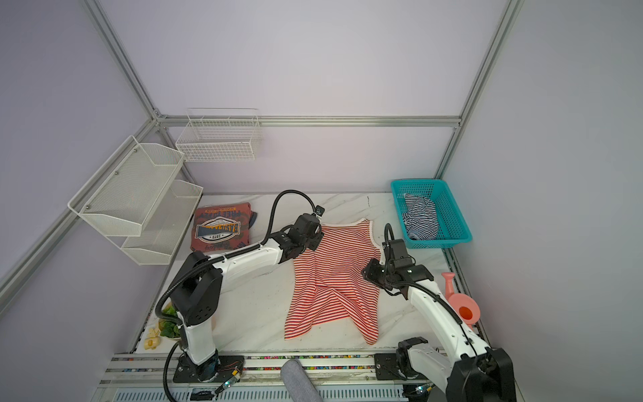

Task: Fold and stack the tank tops

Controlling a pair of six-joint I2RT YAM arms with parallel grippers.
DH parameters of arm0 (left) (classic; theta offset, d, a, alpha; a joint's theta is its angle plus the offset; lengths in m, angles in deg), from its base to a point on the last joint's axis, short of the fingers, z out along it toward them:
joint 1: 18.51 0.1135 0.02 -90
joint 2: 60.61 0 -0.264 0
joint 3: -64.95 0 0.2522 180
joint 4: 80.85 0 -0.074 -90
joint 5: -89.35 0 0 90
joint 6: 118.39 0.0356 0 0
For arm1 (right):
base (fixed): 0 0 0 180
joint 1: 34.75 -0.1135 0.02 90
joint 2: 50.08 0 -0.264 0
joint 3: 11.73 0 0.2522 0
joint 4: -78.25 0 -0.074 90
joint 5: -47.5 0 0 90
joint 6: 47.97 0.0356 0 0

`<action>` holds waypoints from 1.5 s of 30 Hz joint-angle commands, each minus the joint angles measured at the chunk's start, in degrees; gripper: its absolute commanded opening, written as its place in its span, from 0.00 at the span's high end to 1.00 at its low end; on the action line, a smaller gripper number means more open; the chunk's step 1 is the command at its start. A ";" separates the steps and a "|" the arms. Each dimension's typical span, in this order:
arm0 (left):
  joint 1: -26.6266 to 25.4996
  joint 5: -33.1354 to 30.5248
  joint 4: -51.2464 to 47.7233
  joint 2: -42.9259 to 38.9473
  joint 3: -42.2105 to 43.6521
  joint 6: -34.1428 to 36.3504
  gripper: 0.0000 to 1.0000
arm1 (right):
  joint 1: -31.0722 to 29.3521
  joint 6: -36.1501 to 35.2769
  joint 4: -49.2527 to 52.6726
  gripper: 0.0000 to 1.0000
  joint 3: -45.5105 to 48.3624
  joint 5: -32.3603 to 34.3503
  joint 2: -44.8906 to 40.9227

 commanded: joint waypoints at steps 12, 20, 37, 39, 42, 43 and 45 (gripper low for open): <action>5.88 18.25 -4.31 10.27 -5.91 -5.93 0.50 | -1.71 -7.78 -7.18 0.57 -3.47 7.44 21.59; 9.87 16.04 -14.35 11.63 -3.09 -13.18 0.53 | -1.66 -10.01 -5.84 0.57 -10.88 10.91 33.31; 9.61 20.10 -17.09 -9.58 29.44 -31.92 0.54 | -1.54 -22.39 10.80 0.56 -62.77 18.23 73.03; 8.01 20.80 -17.40 -11.18 31.00 -33.21 0.54 | -1.62 -23.51 12.82 0.57 -70.29 17.54 77.92; 5.86 21.35 -19.02 -12.26 30.92 -34.79 0.53 | -1.81 -26.25 15.90 0.56 -80.33 14.95 84.30; 5.31 21.15 -19.50 -12.65 30.43 -35.21 0.52 | -1.98 -26.34 16.32 0.56 -82.56 14.27 85.81; 4.52 20.17 -21.31 -13.78 28.57 -35.71 0.48 | -2.57 -28.05 17.24 0.54 -87.71 11.73 88.76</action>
